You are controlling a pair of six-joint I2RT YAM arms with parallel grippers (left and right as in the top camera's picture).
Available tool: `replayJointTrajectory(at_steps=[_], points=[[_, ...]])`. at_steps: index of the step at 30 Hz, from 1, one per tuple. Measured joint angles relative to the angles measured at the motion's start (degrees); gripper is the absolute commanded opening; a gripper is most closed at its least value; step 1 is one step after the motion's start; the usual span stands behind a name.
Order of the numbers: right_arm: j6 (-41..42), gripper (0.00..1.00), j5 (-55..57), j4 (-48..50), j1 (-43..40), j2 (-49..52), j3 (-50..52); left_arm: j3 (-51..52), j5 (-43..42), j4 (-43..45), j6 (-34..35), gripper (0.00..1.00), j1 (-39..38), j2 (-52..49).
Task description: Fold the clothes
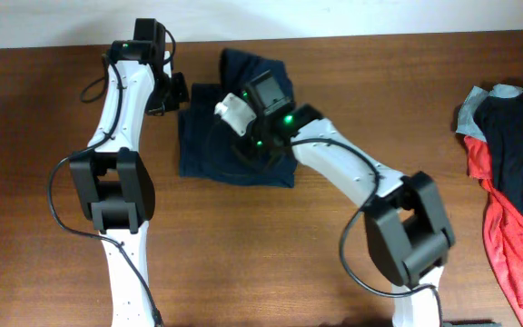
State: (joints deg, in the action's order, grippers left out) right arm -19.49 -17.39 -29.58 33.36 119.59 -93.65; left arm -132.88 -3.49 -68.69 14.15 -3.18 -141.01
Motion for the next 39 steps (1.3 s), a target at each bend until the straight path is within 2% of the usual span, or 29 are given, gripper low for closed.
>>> replayJointTrajectory(at_steps=[11,17,23,35,36,37,38,39], points=[[0.3,0.04,0.0,3.8,1.9,5.2,0.0,0.0,2.5,-1.2,0.0,0.0,0.0,0.0],[3.8,0.04,0.0,8.9,1.9,5.3,0.0,0.0,2.8,-1.7,0.0,0.0,0.0,0.0],[5.7,0.04,-1.1,9.7,1.9,5.3,0.0,0.0,3.1,-2.3,0.0,0.0,0.0,0.0],[7.6,0.04,-9.6,10.8,1.9,5.3,-0.3,0.0,3.1,-2.6,0.0,0.0,0.0,0.0],[7.7,0.17,-9.7,10.8,1.9,5.3,-0.3,0.0,3.1,-2.7,0.0,0.01,0.0,0.0],[7.6,0.54,-10.0,10.9,1.9,5.3,-0.3,0.0,3.1,-2.8,0.0,0.0,0.0,0.0],[8.4,0.77,-10.1,11.0,1.9,5.3,-0.3,0.0,3.1,-2.9,0.0,0.0,0.0,0.0],[8.4,0.93,-10.2,11.2,2.0,5.3,-0.3,0.0,3.1,-3.0,0.0,0.01,0.0,0.0]])
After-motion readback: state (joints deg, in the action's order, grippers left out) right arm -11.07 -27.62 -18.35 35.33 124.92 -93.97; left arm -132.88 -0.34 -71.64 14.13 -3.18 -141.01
